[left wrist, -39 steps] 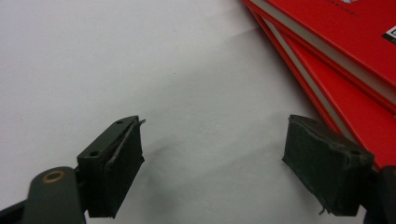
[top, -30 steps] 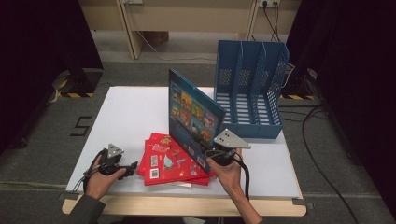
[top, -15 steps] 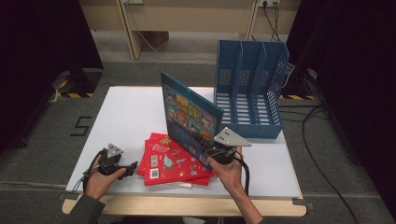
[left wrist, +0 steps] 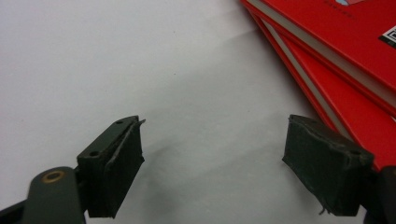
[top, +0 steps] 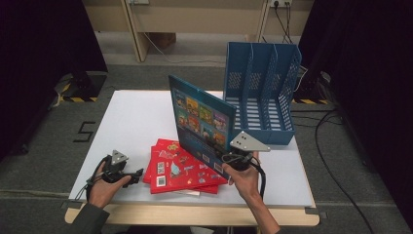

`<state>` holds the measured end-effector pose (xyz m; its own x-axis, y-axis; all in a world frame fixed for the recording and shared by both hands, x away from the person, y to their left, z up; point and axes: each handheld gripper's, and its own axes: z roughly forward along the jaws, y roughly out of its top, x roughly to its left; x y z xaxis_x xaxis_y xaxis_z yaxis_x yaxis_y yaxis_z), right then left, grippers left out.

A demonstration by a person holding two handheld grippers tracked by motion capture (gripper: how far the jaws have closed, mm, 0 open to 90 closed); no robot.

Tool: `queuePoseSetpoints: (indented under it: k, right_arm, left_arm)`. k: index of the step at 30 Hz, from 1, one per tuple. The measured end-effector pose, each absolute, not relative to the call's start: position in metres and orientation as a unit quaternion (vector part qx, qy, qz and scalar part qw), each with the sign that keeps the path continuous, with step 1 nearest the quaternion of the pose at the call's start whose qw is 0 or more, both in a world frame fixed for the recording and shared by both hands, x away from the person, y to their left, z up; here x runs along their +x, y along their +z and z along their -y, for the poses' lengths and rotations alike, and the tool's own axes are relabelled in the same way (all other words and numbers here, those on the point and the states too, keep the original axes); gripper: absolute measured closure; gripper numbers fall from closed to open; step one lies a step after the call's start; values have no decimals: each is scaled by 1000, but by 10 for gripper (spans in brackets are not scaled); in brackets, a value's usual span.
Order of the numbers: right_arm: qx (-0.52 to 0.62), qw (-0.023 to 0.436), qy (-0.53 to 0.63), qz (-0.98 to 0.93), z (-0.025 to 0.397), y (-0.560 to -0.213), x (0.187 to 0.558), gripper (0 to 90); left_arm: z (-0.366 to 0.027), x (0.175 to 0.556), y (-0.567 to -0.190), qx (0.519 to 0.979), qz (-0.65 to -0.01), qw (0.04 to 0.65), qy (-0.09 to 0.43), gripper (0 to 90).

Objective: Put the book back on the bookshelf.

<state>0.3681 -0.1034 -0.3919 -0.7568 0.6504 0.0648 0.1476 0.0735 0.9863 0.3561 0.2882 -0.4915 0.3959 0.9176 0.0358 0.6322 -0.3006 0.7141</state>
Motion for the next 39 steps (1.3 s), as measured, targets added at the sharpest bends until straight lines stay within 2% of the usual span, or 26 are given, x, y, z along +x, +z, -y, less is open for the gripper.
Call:
queuePoseSetpoints:
  k: [8, 16, 25, 31, 39]
  right_arm:
    - [286, 215, 626, -693, 110, -385, 366, 826]
    - [292, 239, 637, -672, 127, -365, 363, 826]
    - [326, 274, 649, -630, 163, -344, 366, 826]
    - [342, 313, 641, -611, 187, -332, 371, 826]
    - [374, 351, 623, -591, 204, -324, 389, 826]
  left_arm:
    - [-290, 356, -491, 772, -503, 314, 228, 187]
    - [-289, 357, -494, 775, -502, 309, 225, 184]
    - [-292, 359, -495, 772, -509, 309, 221, 168]
    - [-295, 360, -494, 768, -513, 311, 223, 169]
    - [-302, 362, -495, 761, -526, 306, 225, 168]
